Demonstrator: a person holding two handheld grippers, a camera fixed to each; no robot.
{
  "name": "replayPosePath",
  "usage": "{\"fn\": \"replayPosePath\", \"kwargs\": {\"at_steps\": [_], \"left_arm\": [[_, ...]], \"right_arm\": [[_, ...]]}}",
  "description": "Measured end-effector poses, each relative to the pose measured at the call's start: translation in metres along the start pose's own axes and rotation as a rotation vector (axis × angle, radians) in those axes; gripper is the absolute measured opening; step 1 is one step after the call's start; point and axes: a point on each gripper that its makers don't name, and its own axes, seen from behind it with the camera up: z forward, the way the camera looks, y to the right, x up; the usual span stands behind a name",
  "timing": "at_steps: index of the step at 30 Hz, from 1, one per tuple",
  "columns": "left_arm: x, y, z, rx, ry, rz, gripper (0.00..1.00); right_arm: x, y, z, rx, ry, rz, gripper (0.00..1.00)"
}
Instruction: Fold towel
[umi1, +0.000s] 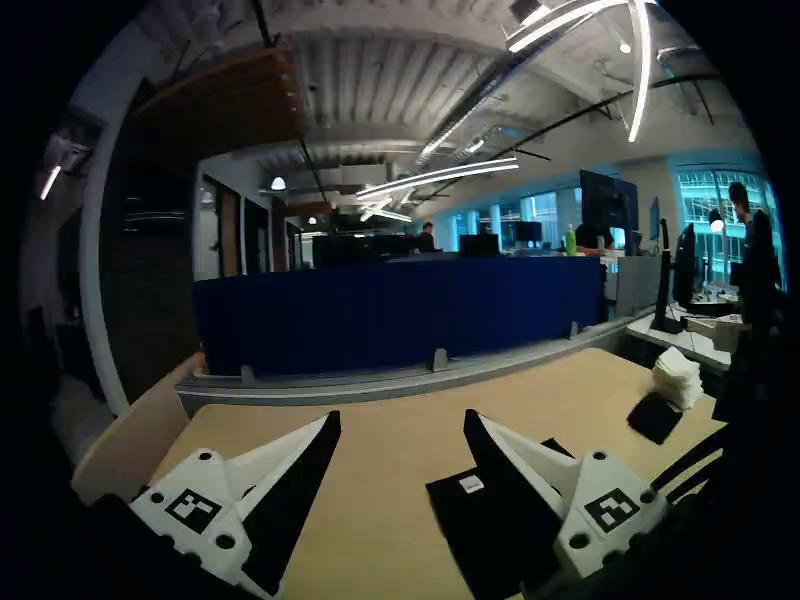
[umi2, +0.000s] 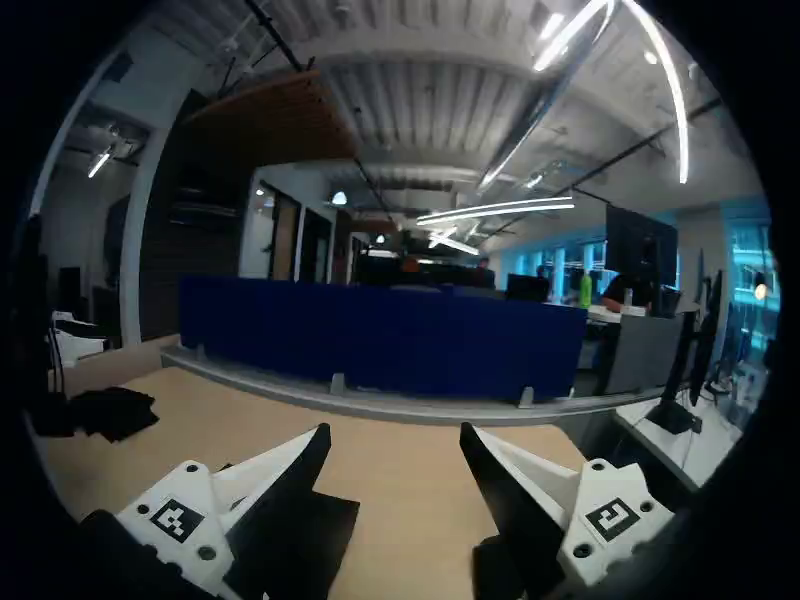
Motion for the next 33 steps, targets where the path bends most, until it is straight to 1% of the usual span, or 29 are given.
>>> {"fn": "replayPosePath", "kwargs": {"at_steps": [6,9,12,15,18,23,29,33], "left_arm": [[-0.015,0.034,0.005,-0.147,-0.087,0.041,0.91],[-0.022,0.048,0.006,-0.196,-0.117,0.059,0.91],[-0.031,0.057,0.008,-0.231,-0.144,0.062,0.91],[-0.042,0.064,0.009,-0.259,-0.175,0.057,0.91],[-0.055,0.068,0.010,-0.280,-0.206,0.057,0.91],[-0.081,0.073,0.011,-0.305,-0.258,0.058,0.91],[-0.121,0.084,0.007,-0.341,-0.336,0.065,0.91],[-0.154,0.091,0.002,-0.366,-0.398,0.070,0.91]], "right_arm": [[-0.016,-0.035,0.003,0.157,-0.117,-0.062,1.00],[-0.023,-0.050,0.004,0.228,-0.165,-0.092,1.00],[-0.030,-0.061,0.006,0.275,-0.201,-0.111,1.00],[-0.039,-0.069,0.007,0.308,-0.229,-0.124,1.00],[-0.052,-0.076,0.006,0.331,-0.260,-0.136,1.00],[-0.080,-0.083,0.006,0.348,-0.315,-0.154,1.00],[-0.122,-0.090,0.004,0.371,-0.390,-0.158,1.00],[-0.155,-0.092,0.000,0.384,-0.446,-0.163,1.00]]}}
